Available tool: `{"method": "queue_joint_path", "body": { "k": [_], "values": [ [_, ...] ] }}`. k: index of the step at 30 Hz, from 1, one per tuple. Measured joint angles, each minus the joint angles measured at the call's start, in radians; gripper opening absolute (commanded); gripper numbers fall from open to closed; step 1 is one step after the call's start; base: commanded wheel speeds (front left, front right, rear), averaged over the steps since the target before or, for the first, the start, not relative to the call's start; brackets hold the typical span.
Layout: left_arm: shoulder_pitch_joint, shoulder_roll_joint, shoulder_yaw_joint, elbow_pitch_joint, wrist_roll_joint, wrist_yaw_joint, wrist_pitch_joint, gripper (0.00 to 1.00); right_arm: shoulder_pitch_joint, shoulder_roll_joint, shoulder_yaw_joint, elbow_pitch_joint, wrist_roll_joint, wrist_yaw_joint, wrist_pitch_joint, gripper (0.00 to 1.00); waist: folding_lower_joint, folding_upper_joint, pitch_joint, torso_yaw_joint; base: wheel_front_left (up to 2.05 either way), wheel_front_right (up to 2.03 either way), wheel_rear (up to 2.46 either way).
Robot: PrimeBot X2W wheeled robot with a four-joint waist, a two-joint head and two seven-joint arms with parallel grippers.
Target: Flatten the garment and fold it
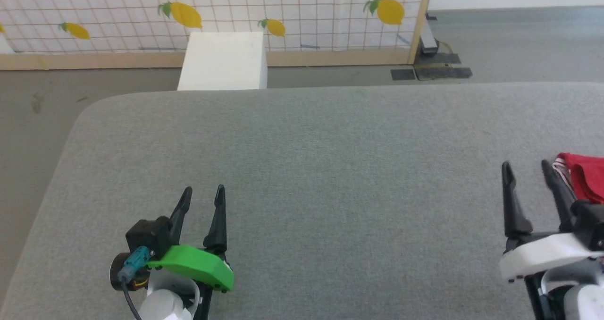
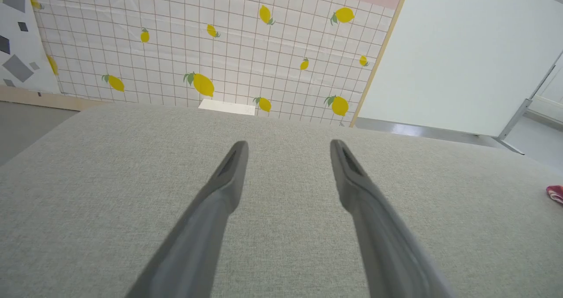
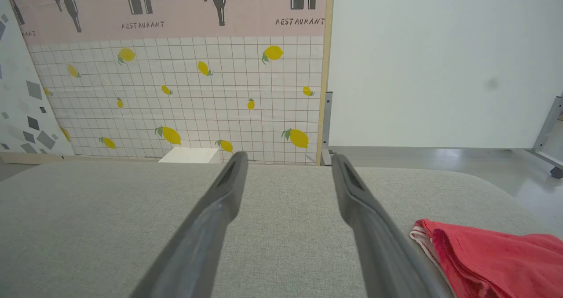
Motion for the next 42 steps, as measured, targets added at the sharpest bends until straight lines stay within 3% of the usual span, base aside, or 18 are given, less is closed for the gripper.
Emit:
{"method": "queue_joint_path", "body": {
  "k": [11,25,26,42],
  "values": [
    [0.041,-0.002,-0.001,-0.009,0.0,0.008,0.0,1.0,0.075,0.04,0.003,0.017,-0.039,0.0,-0.021,1.0,0.0,0.0,-0.03,0.026,0.0,0.0,0.0],
    [0.053,-0.003,-0.013,-0.013,-0.016,0.023,0.0,1.0,0.09,0.045,0.016,0.019,-0.021,0.0,-0.019,1.0,0.0,0.0,-0.014,0.021,0.0,0.0,0.0],
    [0.053,-0.003,-0.013,-0.012,-0.015,0.023,0.002,0.0,0.09,0.045,0.016,0.019,-0.021,0.0,-0.019,0.0,0.0,0.0,-0.013,0.02,0.0,0.0,0.0],
    [0.052,-0.003,-0.012,-0.025,0.0,0.023,0.016,0.0,0.09,0.045,0.02,0.019,-0.024,0.0,-0.011,0.0,0.0,0.0,-0.013,0.019,0.0,0.0,0.0]
  ]
}}
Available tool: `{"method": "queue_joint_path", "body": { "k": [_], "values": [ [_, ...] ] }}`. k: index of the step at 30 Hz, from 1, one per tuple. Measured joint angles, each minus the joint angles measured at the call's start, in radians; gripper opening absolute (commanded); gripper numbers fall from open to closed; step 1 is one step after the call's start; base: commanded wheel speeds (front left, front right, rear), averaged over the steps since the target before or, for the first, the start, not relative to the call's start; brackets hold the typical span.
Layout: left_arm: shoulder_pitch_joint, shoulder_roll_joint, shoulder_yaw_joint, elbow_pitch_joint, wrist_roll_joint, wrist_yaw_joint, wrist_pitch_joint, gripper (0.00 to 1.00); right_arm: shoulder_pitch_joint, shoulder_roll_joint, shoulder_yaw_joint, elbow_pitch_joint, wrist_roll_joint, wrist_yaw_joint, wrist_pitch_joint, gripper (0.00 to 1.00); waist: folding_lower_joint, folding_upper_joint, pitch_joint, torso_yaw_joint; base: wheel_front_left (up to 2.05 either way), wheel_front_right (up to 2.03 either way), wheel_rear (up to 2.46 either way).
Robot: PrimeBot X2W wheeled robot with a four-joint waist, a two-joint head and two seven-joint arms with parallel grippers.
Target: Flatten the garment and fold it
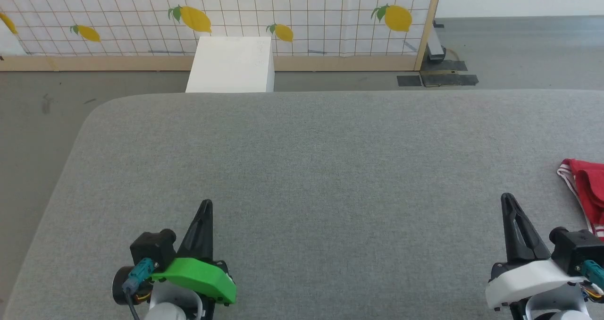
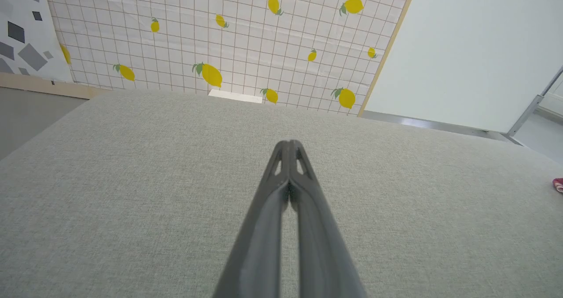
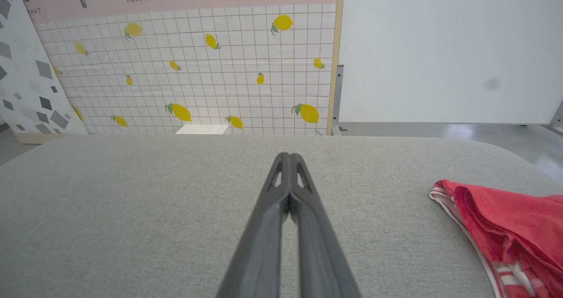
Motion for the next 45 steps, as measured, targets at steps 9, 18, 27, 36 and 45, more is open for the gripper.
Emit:
{"method": "queue_joint_path", "body": {
  "k": [9,18,27,36,45],
  "values": [
    [0.0,0.0,0.008,-0.021,0.016,0.004,0.018,0.0,0.0,0.0,0.009,-0.002,-0.005,0.0,0.009,0.0,0.0,0.0,0.0,-0.001,0.0,0.0,0.0],
    [0.003,0.0,0.017,-0.041,0.032,0.012,0.038,0.0,0.0,0.0,0.017,-0.003,-0.01,0.0,0.017,0.0,0.0,0.0,0.0,-0.002,0.0,0.0,0.0],
    [0.004,0.0,0.023,-0.06,0.063,0.016,0.054,0.0,-0.001,0.0,0.025,-0.004,-0.015,0.0,0.026,0.0,0.0,0.0,0.0,-0.004,0.0,0.0,0.0],
    [0.015,0.0,0.029,-0.082,0.08,0.022,0.071,0.0,-0.002,0.0,0.034,-0.007,-0.019,0.0,0.035,0.0,0.0001,0.0,0.0,-0.005,0.0,0.0,0.0],
    [0.021,0.0,0.037,-0.1,0.097,0.03,0.089,0.0,-0.002,0.0,0.043,-0.009,-0.025,0.0,0.041,0.0,0.0001,0.0,0.0,-0.006,0.0,0.0,0.0]
  ]
}}
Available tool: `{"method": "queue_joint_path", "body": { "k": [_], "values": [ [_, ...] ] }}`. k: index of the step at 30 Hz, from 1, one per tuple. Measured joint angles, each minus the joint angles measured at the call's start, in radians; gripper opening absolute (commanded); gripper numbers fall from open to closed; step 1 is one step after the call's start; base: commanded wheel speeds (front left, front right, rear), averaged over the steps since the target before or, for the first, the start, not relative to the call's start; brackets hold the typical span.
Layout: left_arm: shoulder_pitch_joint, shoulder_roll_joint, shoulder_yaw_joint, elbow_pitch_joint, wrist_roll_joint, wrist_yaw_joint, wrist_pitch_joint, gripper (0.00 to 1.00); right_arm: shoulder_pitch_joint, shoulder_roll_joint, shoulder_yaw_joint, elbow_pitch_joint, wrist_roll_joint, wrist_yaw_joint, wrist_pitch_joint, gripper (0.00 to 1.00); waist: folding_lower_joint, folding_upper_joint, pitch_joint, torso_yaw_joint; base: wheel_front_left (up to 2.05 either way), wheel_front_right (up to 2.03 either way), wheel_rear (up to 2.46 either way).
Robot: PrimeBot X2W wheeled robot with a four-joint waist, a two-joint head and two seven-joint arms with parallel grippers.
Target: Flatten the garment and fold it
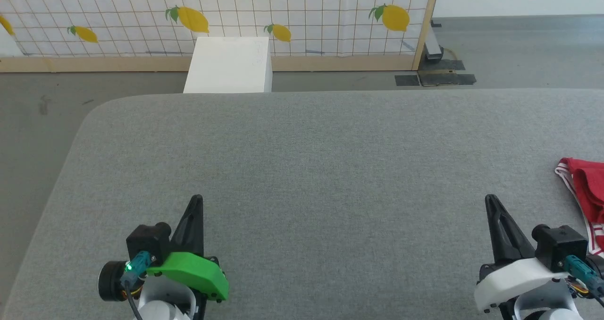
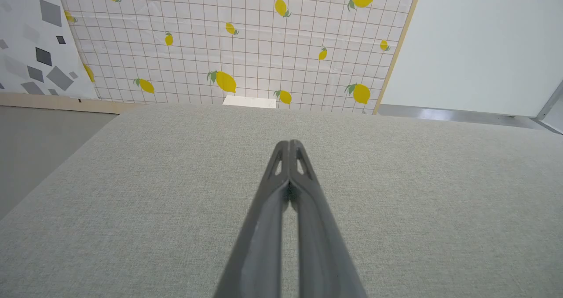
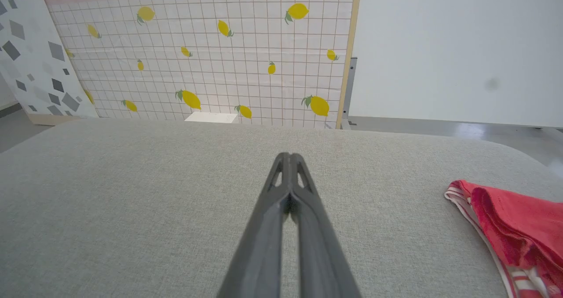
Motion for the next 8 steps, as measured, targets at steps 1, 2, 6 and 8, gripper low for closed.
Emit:
{"method": "queue_joint_path", "body": {
  "k": [1,2,6,8],
  "values": [
    [0.002,0.0,0.001,-0.002,0.006,0.0,0.003,0.0,0.0,0.0,0.001,0.0,-0.002,0.0,0.002,0.0,0.0,0.0,0.0,0.0,0.0,0.0,0.0],
    [0.003,0.0,0.002,-0.004,0.013,0.0,0.008,0.0,0.0,0.0,0.002,0.0,-0.002,0.0,0.002,0.0,0.0,0.0,0.0,0.0,0.0,0.0,0.0],
    [0.003,0.0,0.006,-0.015,0.02,0.001,0.015,0.0,0.0,0.0,0.006,-0.001,-0.003,0.0,0.005,0.0,0.0,0.0,0.0,-0.001,0.0,0.0,0.0],
    [0.004,0.0,0.008,-0.018,0.028,0.001,0.018,0.0,-0.001,0.0,0.007,-0.002,-0.003,0.0,0.008,0.0,0.0,0.0,0.0,-0.001,0.0,0.0,0.0]
  ]
}}
